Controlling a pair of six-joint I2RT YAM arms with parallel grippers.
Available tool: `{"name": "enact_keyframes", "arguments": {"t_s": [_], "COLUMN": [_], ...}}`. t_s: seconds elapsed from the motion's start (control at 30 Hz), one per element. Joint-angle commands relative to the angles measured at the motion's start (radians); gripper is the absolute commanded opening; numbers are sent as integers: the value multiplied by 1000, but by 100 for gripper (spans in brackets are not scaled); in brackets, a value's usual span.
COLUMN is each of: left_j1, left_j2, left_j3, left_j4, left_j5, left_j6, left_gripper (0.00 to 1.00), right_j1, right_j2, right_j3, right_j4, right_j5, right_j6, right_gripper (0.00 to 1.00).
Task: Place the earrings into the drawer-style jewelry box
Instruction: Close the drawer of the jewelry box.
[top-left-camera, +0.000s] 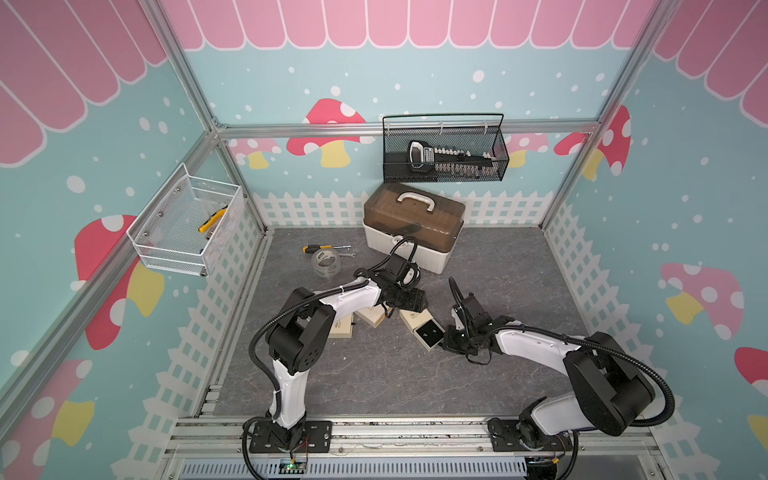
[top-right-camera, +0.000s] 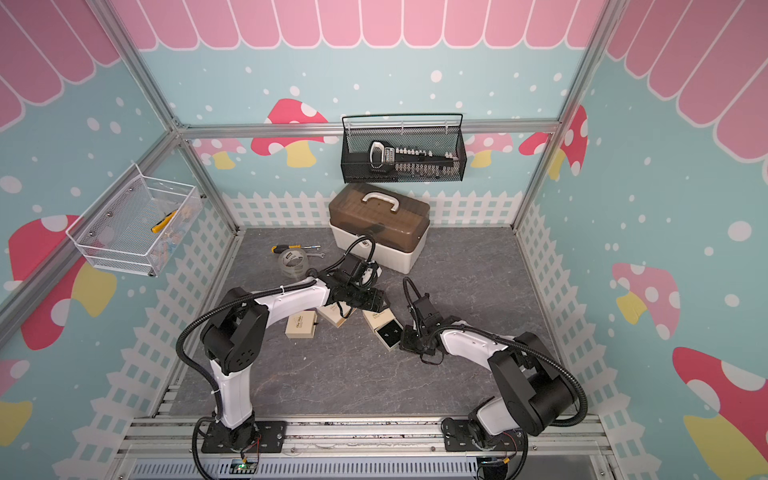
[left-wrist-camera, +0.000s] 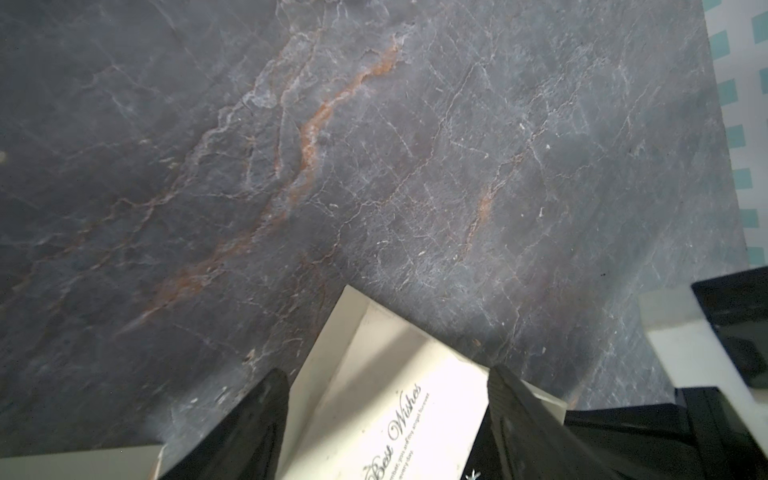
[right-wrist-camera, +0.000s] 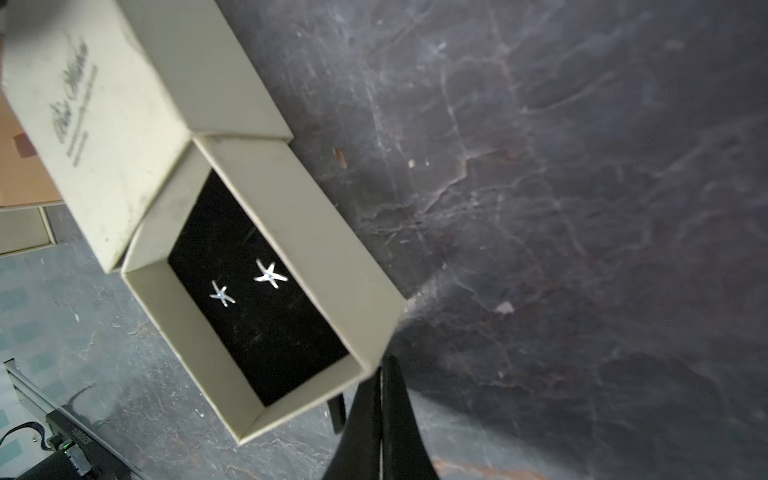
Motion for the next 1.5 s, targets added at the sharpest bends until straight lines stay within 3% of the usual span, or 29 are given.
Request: {"name": "enact_keyframes", "arguments": {"t_s": [0.0, 0.4, 0.7, 1.2, 1.37, 1.47], "left_j1": [-4, -29, -48, -74, -77, -76], "left_j2": [11, -47, -55, -86, -122, -163], "left_j3": [-18, -98, -140, -181, -200, -198], "left_j4": [-19, 8, 82, 109, 106, 83], "left_j5": [32, 31, 131, 136, 60, -22], "left_j6": [12, -35, -26, -42, -57, -65], "left_gripper": [76, 76, 74, 74, 75, 79], "right_j1": [7, 7, 7, 7, 6, 6], "right_j2": [24, 36, 69, 98, 73, 27], "right_j3": [24, 29, 48, 50, 38, 34], "right_j4": [51, 88, 187, 266, 219, 126], "right_j5": [-23, -29, -55, -70, -34, 37], "right_j6": [33, 40, 0, 5, -2, -30], "right_gripper": [0, 0, 0, 0, 1, 9]}}
